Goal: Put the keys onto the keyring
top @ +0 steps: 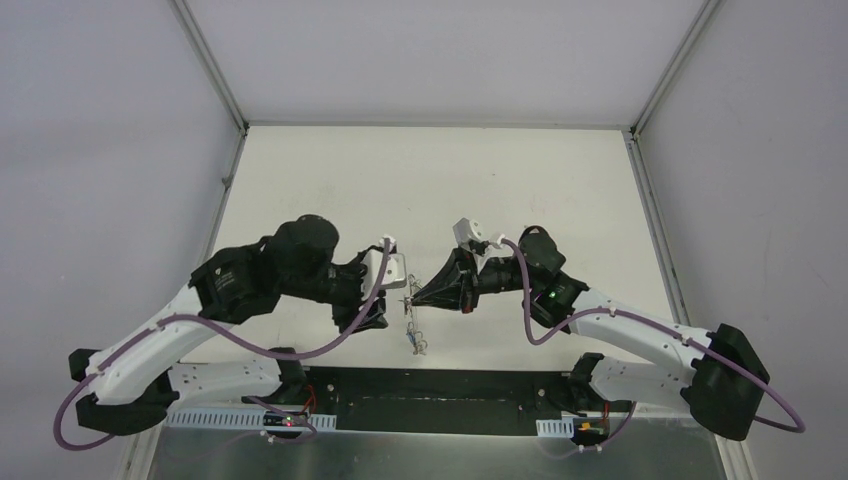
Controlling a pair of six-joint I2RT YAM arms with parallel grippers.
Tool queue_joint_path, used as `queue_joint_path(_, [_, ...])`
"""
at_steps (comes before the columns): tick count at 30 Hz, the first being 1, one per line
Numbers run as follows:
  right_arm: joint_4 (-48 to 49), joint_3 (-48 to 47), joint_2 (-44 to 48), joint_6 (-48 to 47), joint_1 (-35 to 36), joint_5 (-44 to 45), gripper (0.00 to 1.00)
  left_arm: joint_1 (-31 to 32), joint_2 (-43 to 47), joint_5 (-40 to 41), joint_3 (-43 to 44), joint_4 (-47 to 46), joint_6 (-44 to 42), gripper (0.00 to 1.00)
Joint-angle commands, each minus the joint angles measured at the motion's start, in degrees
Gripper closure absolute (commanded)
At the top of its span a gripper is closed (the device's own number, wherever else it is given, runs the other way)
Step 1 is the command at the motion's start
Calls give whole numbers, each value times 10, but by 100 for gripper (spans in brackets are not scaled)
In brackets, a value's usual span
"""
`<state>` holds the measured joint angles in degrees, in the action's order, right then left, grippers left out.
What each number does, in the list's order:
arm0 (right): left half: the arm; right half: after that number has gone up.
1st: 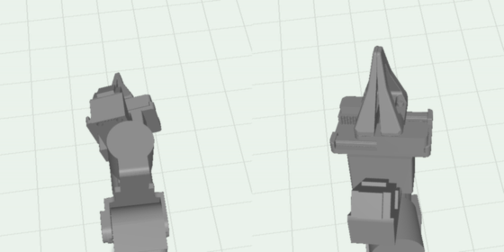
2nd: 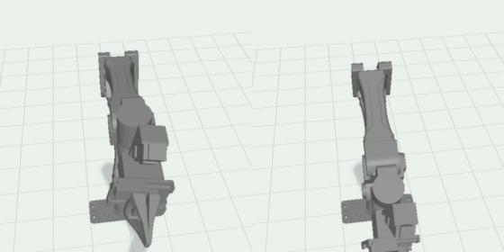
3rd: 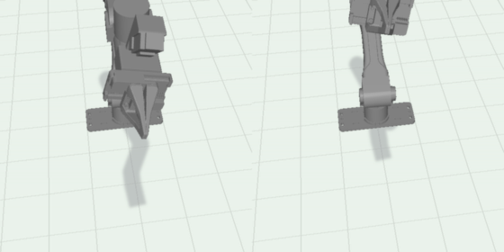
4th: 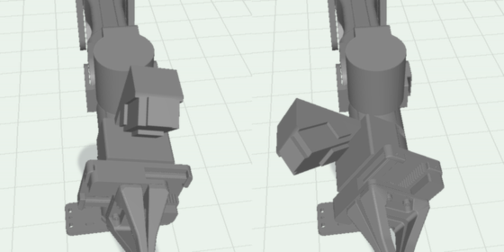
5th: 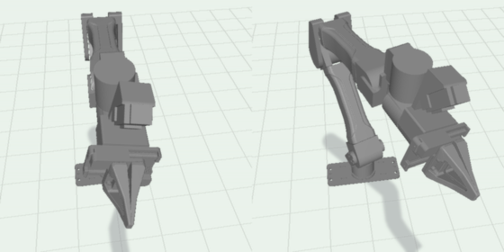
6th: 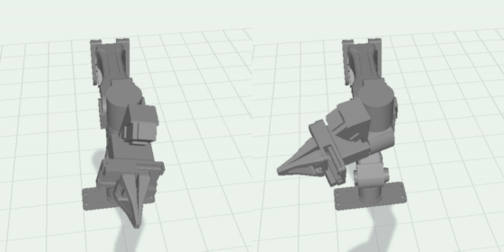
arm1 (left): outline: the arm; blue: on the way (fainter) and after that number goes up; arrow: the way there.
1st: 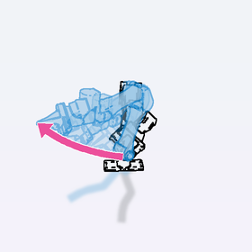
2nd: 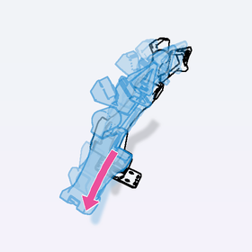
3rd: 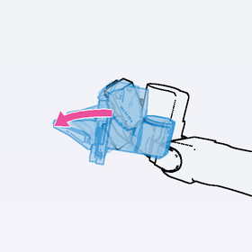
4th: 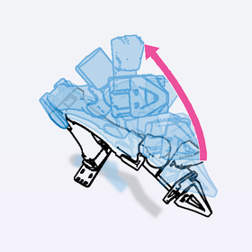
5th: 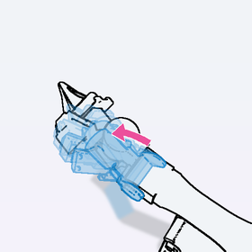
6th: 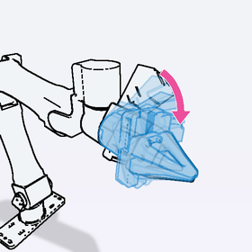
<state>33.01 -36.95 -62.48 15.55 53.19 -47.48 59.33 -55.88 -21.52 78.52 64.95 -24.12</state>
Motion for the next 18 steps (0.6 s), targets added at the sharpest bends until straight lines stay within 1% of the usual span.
queue_joint_path(1, [20,-10,19,-10,4,-2,100,4,100,9,-129,-231,15,44])
queue_joint_path(4, [18,-11,21,-9,4,-2,100,5,166,10,-216,-336,-4,45])
queue_joint_path(7, [16,-11,23,-9,3,0,100,4,210,9,-272,-403,-23,47])
queue_joint_path(13, [14,-11,25,-8,3,4,100,4,223,0,-302,-419,-33,55])
queue_joint_path(18, [14,-12,26,-7,3,5,100,5,214,-16,-304,-417,-39,71])
